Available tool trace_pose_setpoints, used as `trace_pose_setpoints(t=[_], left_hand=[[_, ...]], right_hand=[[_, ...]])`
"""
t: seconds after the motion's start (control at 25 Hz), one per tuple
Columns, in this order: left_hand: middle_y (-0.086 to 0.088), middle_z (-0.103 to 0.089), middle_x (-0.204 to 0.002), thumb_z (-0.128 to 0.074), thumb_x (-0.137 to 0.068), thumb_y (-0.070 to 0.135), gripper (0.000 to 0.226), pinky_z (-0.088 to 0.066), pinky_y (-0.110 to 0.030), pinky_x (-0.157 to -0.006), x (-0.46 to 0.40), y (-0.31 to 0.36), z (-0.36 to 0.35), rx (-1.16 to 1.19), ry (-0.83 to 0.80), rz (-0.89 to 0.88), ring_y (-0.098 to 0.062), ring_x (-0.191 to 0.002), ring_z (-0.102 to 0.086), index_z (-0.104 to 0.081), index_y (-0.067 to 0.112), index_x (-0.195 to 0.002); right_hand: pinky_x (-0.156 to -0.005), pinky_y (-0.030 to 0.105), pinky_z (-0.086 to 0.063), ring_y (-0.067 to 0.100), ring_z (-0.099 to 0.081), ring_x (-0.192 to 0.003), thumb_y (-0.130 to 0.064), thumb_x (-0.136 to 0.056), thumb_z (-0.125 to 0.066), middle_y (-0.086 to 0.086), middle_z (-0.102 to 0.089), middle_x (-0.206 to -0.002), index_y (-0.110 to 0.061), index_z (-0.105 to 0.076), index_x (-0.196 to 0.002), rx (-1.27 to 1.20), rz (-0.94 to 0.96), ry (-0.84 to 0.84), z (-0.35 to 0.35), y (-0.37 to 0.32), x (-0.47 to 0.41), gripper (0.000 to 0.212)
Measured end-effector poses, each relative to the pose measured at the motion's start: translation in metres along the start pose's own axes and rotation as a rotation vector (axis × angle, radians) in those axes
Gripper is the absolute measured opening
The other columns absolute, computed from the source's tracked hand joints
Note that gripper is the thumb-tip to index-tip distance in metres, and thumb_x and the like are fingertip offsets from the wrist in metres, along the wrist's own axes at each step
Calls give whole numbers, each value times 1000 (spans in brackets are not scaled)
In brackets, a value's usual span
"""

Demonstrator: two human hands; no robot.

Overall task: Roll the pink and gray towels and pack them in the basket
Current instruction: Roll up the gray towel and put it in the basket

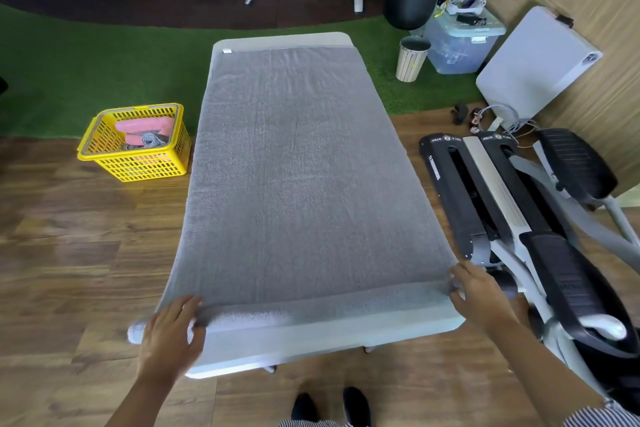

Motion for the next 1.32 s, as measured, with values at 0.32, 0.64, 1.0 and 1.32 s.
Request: trace_pose_setpoints(t=[0.32,0.64,1.0,1.32], left_hand=[[1,-72,-91,-45,-69,41,49,-46,-44,-82,-4,3,-8,48,-29,-11,-26,-84,-68,-75,12,-95],[11,-66,-71,-40,-72,41,38,-47,-41,-67,0,8,-1,20,-131,36,-19,-67,-67,-71,21,-73],[4,-69,-97,-37,-77,31,44,-43,-46,-92,4,5,-8,17,-46,-43,-19,-88,-61,-70,13,-100],[8,-72,-84,-40,-82,36,41,-43,-39,-82,-1,10,-10,40,-63,13,-18,-78,-68,-76,17,-87]], right_hand=[[-98,34,-41,25,-46,-121,-5,-77,-65,2,-56,-125,-13,-63,-117,-166,-185,-151,-8,-1,5,41],[-74,31,-48,22,-61,-86,-17,-77,-60,1,-69,-90,-15,-70,-94,-39,-119,-221,4,-2,3,19],[-67,42,-50,35,-60,-77,5,-75,-62,7,-64,-84,-7,-69,-82,-44,-62,-55,-5,-3,-15,16],[-92,37,-43,25,-55,-94,-3,-70,-66,3,-63,-96,-9,-67,-97,-116,-78,-158,-6,-4,-3,28]])
Point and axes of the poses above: each hand's wrist, its own x-axis away from the middle knuckle, its own z-axis out of the back of the hand, y = z × x, the point moved 2 cm from there along -x, towards the middle knuckle
